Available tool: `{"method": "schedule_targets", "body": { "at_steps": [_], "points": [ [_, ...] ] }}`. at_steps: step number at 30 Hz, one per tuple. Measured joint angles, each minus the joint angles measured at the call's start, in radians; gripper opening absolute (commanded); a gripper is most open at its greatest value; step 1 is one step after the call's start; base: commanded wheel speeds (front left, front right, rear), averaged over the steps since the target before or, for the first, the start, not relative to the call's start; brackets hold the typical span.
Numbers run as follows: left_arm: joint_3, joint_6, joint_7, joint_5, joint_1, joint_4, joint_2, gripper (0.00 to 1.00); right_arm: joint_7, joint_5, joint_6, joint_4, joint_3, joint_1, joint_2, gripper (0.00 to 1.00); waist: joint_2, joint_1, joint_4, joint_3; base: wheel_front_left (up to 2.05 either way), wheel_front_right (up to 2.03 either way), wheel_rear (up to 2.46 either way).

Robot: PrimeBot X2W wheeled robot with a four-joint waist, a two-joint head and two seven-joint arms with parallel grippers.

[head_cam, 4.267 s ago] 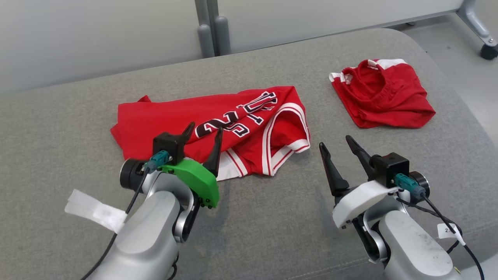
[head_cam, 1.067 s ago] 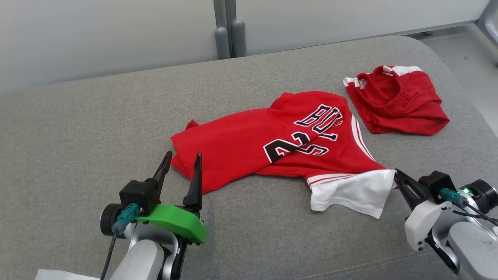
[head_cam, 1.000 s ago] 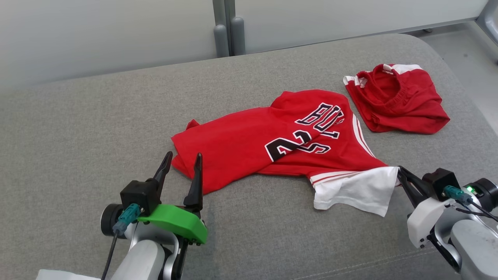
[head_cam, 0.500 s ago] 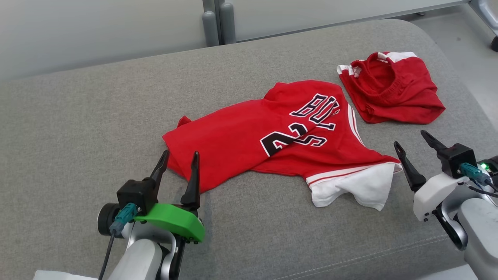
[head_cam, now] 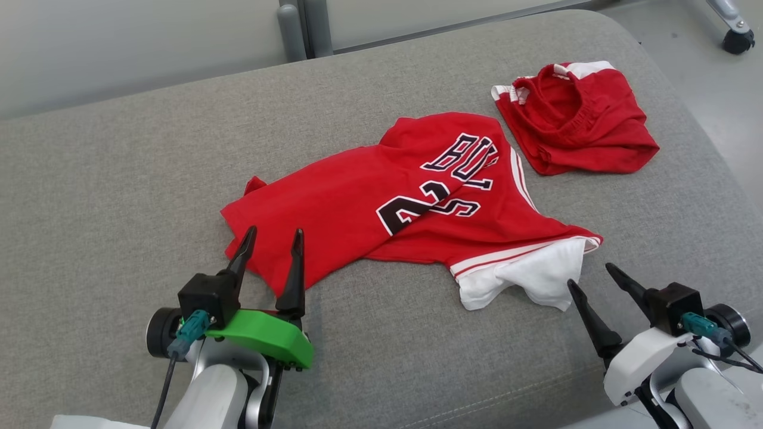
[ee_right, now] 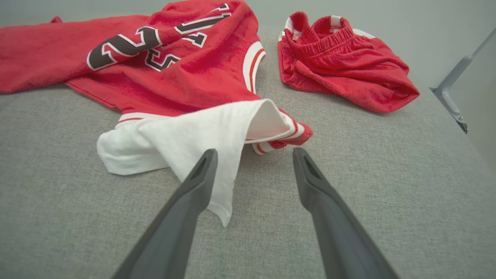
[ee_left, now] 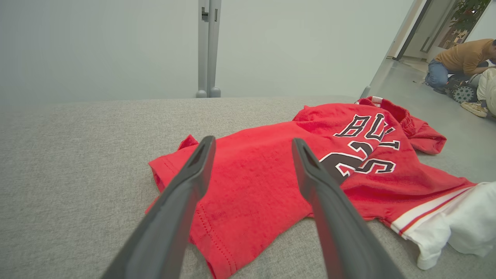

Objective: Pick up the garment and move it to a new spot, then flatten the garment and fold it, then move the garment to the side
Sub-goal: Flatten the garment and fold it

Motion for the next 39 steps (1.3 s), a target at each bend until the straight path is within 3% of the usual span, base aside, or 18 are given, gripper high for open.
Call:
{"method": "schedule_targets", "body": {
  "at_steps": [6, 15, 16, 17, 18, 19, 23, 27, 32, 39],
  "points": [
    [-0.025, 0.0, 0.0, 0.006, 0.0, 0.006, -0.001, 1.0, 0.0, 0.002, 0.02, 0.002, 0.016, 0.019, 0.002, 1.0, 0.0, 0.0, -0.01, 0.013, 0.0, 0.0, 0.0],
    [-0.046, 0.0, 0.0, 0.01, -0.002, 0.011, -0.001, 1.0, 0.0, -0.001, 0.044, 0.076, 0.042, 0.015, -0.001, 1.0, 0.0, 0.0, 0.03, 0.022, 0.0, 0.0, 0.0],
    [-0.047, 0.0, 0.0, 0.01, -0.002, 0.011, -0.001, 1.0, 0.0, 0.001, 0.044, 0.086, 0.045, 0.014, 0.001, 0.97, 0.0, 0.0, 0.036, 0.024, 0.0, 0.0, 0.0],
    [-0.047, 0.0, 0.0, 0.01, -0.002, 0.011, -0.001, 1.0, 0.0, 0.001, 0.048, 0.094, 0.049, 0.011, 0.002, 0.84, 0.0, 0.0, 0.043, 0.025, 0.0, 0.0, 0.0],
    [-0.047, 0.0, 0.0, 0.01, -0.002, 0.011, -0.001, 1.0, 0.0, 0.001, 0.052, 0.099, 0.054, 0.007, 0.004, 0.56, 0.0, 0.0, 0.05, 0.027, 0.0, 0.0, 0.0],
    [-0.045, 0.0, 0.0, 0.01, -0.002, 0.011, -0.001, 1.0, 0.0, 0.001, 0.052, 0.103, 0.058, 0.0, 0.007, 0.47, 0.0, 0.0, 0.056, 0.028, 0.0, 0.0, 0.0],
    [-0.024, 0.0, 0.0, 0.01, -0.002, 0.013, -0.001, 1.0, 0.0, 0.001, 0.061, 0.116, 0.077, -0.05, 0.023, 0.3, 0.0, 0.0, 0.074, 0.036, 0.0, 0.0, 0.0],
    [0.003, 0.0, 0.0, 0.009, -0.002, 0.016, 0.002, 1.0, 0.0, 0.01, 0.069, 0.14, 0.112, -0.079, 0.039, 0.0, 0.0, 0.0, 0.069, 0.037, 0.0, 0.0, 0.0],
    [0.013, 0.0, 0.0, 0.008, -0.002, 0.018, 0.002, 1.0, 0.0, 0.053, 0.071, 0.079, 0.114, -0.099, 0.049, 0.0, 0.0, 0.0, 0.059, 0.027, 0.0, 0.0, 0.0],
    [0.029, 0.0, 0.0, 0.005, 0.001, 0.041, 0.002, 1.0, 0.0, 0.173, 0.071, -0.245, 0.04, -0.258, 0.085, 0.0, 0.0, 0.0, 0.044, -0.005, 0.0, 0.0, 0.0]
  ]
}}
